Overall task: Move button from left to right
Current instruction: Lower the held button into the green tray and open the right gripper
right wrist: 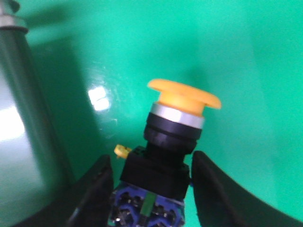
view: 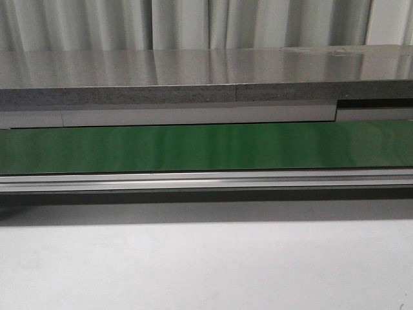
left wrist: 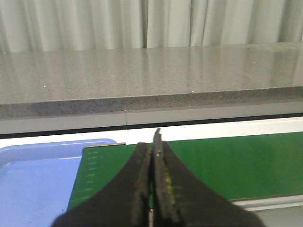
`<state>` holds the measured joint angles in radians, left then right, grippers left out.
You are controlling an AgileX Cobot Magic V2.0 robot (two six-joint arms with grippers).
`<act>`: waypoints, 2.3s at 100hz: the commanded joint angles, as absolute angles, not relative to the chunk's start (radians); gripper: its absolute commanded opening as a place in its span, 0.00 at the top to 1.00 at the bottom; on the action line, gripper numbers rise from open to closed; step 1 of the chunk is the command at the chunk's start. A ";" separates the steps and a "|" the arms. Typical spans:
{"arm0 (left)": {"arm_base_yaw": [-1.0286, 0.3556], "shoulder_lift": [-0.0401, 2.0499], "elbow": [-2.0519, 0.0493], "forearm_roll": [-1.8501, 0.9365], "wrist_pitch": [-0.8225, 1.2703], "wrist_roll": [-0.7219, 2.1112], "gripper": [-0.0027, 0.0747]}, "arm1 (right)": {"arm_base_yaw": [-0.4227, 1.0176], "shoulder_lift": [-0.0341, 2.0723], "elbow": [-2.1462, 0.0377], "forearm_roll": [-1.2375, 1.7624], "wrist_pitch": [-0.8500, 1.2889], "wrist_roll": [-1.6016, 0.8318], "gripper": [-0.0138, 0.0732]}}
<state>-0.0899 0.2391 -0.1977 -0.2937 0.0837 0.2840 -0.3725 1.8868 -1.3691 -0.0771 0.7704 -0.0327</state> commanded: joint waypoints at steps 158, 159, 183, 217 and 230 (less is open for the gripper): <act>-0.092 0.248 -0.225 -0.304 0.000 0.281 0.99 | -0.270 1.611 -1.400 -0.041 0.600 -0.040 0.24; -0.092 0.248 -0.225 -0.304 0.000 0.281 0.99 | -0.262 1.607 -1.399 -0.041 0.596 -0.040 0.24; -0.092 0.248 -0.225 -0.304 0.000 0.281 0.99 | -0.124 1.425 -1.276 -0.040 0.494 -0.040 0.24; -0.092 0.248 -0.225 -0.304 0.000 0.281 0.99 | 0.045 1.062 -0.889 -0.017 0.248 -0.040 0.24; -0.092 0.248 -0.225 -0.304 0.000 0.281 0.99 | 0.083 0.904 -0.754 -0.010 0.229 -0.040 0.24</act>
<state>-0.0899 0.2391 -0.1977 -0.2937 0.0837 0.2840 0.0647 1.0128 -0.7988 -0.0194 0.3210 -0.0327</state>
